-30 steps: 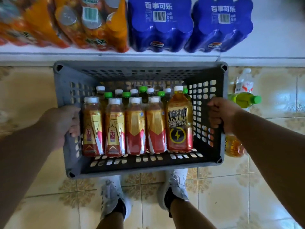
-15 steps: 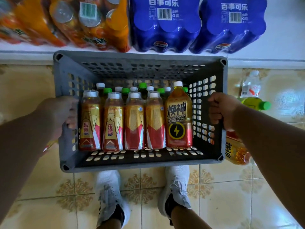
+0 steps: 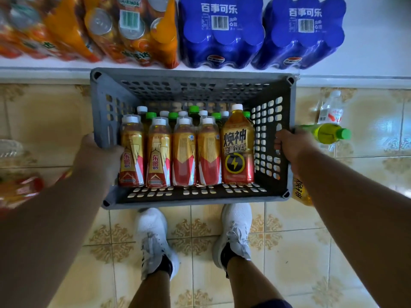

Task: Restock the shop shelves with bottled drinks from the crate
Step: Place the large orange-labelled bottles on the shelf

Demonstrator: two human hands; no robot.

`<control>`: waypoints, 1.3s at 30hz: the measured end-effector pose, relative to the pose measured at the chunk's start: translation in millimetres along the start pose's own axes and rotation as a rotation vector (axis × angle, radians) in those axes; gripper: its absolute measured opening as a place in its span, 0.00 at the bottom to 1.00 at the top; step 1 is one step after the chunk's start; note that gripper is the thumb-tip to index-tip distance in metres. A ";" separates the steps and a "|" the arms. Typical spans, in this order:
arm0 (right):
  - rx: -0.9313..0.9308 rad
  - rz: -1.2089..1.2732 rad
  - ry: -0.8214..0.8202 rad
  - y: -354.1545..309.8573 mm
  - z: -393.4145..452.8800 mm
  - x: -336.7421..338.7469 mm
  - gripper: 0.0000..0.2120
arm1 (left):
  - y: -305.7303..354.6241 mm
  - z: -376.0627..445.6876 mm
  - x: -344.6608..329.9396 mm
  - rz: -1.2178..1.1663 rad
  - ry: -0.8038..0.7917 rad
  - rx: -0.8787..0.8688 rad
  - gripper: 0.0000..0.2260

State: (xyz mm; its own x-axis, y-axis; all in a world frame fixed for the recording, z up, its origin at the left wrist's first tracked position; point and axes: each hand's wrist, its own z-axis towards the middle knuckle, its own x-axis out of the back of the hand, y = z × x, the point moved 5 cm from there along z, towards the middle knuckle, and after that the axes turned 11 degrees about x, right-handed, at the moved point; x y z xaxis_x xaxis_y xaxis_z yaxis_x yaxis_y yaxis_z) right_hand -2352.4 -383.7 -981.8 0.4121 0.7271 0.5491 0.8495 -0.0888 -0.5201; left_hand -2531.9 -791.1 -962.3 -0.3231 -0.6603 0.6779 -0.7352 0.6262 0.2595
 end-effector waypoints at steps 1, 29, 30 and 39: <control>0.020 -0.039 0.024 0.1 -8.7 1.0 0.10 | -0.5 -8.2 1.2 -0.017 0.010 -0.002 0.25; -0.100 -0.153 -0.401 3.2 -1.1 -75.5 0.33 | 9.4 -117.1 -123.2 -0.051 -0.641 0.117 0.09; -0.097 -0.153 -0.386 2.7 -2.7 -75.6 0.34 | 10.7 -117.4 -121.2 -0.059 -0.641 0.122 0.08; -0.046 0.122 -0.399 -27.7 -67.7 -23.6 0.30 | 36.1 -147.5 -82.0 -0.047 -0.632 0.066 0.04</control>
State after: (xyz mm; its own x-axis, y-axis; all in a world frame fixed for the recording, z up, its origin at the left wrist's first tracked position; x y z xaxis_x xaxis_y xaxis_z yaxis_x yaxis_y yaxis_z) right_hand -2363.4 -444.5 -936.1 0.3586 0.9151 0.1842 0.8197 -0.2143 -0.5312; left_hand -2444.0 -653.2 -907.1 -0.5639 -0.8164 0.1244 -0.7859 0.5768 0.2230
